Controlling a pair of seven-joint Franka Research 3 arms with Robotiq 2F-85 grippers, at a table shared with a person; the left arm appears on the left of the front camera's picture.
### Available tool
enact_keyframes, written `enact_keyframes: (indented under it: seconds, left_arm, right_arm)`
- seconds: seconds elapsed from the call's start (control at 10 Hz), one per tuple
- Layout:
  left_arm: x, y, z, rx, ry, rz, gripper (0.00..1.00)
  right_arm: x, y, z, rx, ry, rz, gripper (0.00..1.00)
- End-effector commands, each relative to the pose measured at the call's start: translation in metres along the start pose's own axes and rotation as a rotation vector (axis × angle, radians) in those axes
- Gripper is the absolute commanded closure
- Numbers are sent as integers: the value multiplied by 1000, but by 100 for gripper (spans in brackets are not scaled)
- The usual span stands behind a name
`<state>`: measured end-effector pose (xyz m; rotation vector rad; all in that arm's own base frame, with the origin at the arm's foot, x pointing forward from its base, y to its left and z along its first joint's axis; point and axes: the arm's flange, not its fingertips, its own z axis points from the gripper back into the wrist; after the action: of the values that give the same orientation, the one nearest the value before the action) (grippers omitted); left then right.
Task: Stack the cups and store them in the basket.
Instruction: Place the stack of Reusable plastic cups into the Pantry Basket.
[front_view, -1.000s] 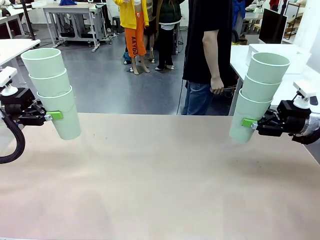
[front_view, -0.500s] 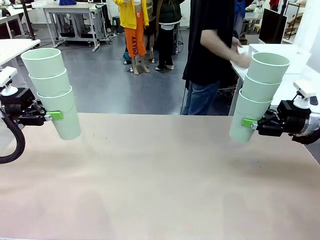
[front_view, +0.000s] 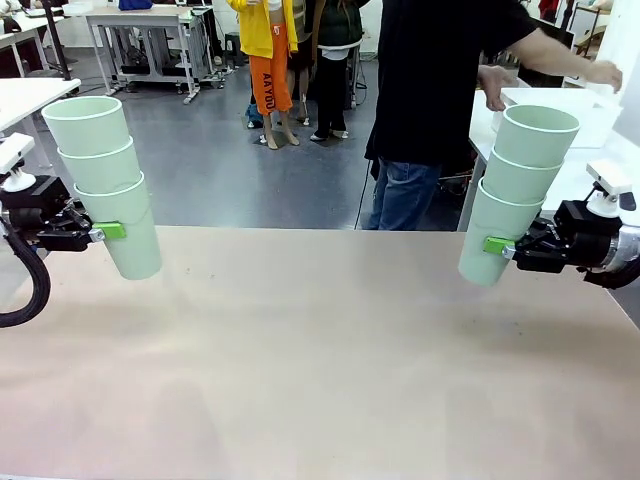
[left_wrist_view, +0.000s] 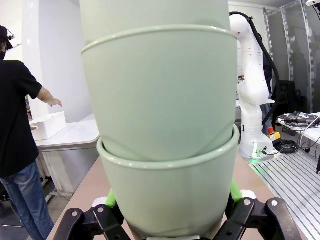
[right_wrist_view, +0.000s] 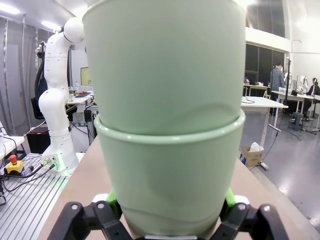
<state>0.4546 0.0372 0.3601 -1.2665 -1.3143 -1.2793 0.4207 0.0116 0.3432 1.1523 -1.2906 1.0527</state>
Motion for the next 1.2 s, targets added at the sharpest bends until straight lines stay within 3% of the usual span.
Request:
enact_keyframes:
  seconds: [0.0,1.1]
  left_arm:
    - [7,1,-1,-1,-8,-8,10]
    - [7,1,-1,-1,-8,-8,10]
  right_arm:
    - [5,-2,-2,-5,-11,9,14]
    - [5,-2,-2,-5,-11,9,14]
